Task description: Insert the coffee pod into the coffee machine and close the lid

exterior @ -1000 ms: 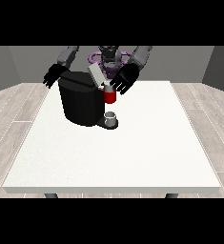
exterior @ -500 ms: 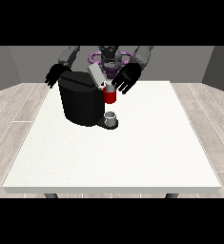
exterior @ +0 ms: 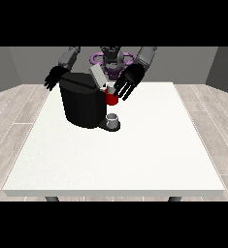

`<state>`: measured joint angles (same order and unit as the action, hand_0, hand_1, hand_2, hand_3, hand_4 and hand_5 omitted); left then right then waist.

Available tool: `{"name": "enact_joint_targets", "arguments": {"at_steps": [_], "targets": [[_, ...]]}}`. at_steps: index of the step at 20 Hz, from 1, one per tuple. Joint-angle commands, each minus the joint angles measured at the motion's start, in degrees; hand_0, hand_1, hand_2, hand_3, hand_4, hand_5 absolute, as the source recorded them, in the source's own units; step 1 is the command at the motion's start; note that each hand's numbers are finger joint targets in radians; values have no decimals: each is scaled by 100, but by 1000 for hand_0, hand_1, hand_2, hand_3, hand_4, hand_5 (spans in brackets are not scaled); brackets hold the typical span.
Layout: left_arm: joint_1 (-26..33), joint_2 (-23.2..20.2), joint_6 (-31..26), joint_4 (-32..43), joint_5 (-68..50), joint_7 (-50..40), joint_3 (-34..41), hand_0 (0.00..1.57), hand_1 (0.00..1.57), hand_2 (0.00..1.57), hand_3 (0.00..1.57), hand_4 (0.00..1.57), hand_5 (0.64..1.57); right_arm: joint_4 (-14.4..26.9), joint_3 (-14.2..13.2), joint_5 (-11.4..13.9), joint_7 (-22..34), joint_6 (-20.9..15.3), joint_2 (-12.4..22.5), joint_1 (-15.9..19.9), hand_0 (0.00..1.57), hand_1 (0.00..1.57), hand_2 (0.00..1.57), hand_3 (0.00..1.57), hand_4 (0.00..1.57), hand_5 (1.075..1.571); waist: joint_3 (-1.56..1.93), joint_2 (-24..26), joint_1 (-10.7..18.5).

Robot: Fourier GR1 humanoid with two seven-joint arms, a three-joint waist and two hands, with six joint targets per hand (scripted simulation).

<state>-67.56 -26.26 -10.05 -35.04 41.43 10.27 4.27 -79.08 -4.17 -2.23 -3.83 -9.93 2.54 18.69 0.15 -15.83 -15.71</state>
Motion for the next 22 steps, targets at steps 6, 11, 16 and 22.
{"name": "enact_joint_targets", "arguments": {"at_steps": [6, 11, 16, 22], "targets": [[97, 13, -212, -21, 203, 42, -153, 0, 0, 0, 0, 0, 1571, 176, 237, 214, -250, -402, -243, -218, 0, 0, 0, 0, 378, 1571, -14, 253, 203], [187, 130, -188, 41, 186, -151, -50, 0, 0, 0, 0, 0, 1571, 90, 176, 36, -159, 59, -86, -313, 0, 0, 0, 0, 392, 1571, -15, 409, 13], [585, 186, -282, -62, 158, -100, -46, 0, 0, 0, 0, 0, 1571, 134, 60, -146, -155, 148, -90, -711, 0, 0, 0, 0, 387, 1571, -15, 896, 216], [1184, 894, -162, -226, -561, -82, 443, 0, 0, 0, 0, 0, 1571, 230, -219, -260, 113, 87, 112, -835, 0, 0, 0, 0, 370, 1571, -20, 1543, 718]]}}
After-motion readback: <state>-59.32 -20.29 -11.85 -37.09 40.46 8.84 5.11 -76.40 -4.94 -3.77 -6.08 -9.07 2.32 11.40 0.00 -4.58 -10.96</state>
